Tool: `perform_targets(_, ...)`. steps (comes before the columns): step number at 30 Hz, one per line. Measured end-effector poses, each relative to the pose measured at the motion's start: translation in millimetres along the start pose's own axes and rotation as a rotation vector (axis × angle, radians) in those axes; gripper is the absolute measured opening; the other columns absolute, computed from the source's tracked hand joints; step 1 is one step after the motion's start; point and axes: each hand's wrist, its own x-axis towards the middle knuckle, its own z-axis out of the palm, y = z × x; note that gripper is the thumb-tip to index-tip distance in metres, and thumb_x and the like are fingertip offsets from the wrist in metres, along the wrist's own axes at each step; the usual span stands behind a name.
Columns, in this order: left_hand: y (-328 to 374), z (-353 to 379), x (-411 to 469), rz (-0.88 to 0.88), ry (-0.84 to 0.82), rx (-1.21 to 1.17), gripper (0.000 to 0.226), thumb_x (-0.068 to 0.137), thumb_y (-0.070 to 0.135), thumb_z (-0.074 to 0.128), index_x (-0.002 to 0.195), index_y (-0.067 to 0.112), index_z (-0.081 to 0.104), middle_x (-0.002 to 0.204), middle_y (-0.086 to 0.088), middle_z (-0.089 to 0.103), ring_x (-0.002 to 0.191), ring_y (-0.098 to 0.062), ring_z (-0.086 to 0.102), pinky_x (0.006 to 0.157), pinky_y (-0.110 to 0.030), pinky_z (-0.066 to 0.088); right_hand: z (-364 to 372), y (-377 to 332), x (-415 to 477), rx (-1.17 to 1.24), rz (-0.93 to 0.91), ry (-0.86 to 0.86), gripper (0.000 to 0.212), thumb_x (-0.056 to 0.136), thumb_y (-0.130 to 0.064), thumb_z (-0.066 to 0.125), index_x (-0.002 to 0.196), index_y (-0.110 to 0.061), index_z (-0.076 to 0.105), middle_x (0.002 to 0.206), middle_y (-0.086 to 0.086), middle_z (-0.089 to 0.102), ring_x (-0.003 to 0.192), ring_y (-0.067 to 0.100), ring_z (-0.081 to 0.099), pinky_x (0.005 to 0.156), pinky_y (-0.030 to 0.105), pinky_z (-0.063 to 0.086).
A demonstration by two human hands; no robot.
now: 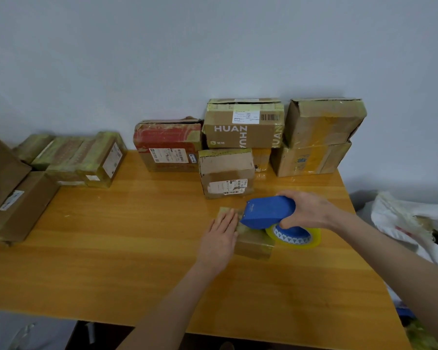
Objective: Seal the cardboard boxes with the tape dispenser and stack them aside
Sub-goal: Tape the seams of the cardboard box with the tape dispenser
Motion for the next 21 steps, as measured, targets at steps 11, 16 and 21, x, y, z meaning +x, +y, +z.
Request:
perform_targets(11, -22, -2, -3, -0.003, -0.065, 0.009, 0.050, 0.104, 0.039, 0.010, 0.145, 0.019, -0.010, 0.159, 0.001, -0.009, 0.147, -0.012, -0.011, 0.119, -0.030, -0.007, 12, -27, 4, -0.018, -0.038, -0.009, 0.082, 0.070, -0.066, 0.071, 0.139, -0.038, 0.039, 0.120, -0.009, 0.056, 0.103, 0.016, 0.056, 0.085, 0.035, 0.052)
perform_targets(16, -27, -1, -5, 0.024, -0.101, 0.050, 0.058, 0.101, 0.046, 0.006, 0.150, 0.018, -0.011, 0.157, 0.004, -0.016, 0.142, -0.007, -0.020, 0.120, -0.030, -0.007, 12, -31, 1, -0.081, -0.074, 0.018, 0.072, 0.070, -0.061, 0.070, 0.133, -0.041, 0.042, 0.111, -0.010, 0.058, 0.097, 0.016, 0.058, 0.082, 0.037, 0.055)
perform_targets(21, -27, -2, -5, 0.031, -0.124, 0.067, 0.057, 0.098, 0.049, -0.001, 0.145, 0.021, -0.016, 0.155, 0.004, -0.020, 0.143, -0.009, -0.020, 0.121, -0.031, -0.006, 4, -14, -5, 0.013, -0.075, -0.026, 0.064, 0.066, -0.056, 0.074, 0.122, -0.045, 0.047, 0.105, -0.012, 0.059, 0.095, 0.014, 0.058, 0.081, 0.039, 0.054)
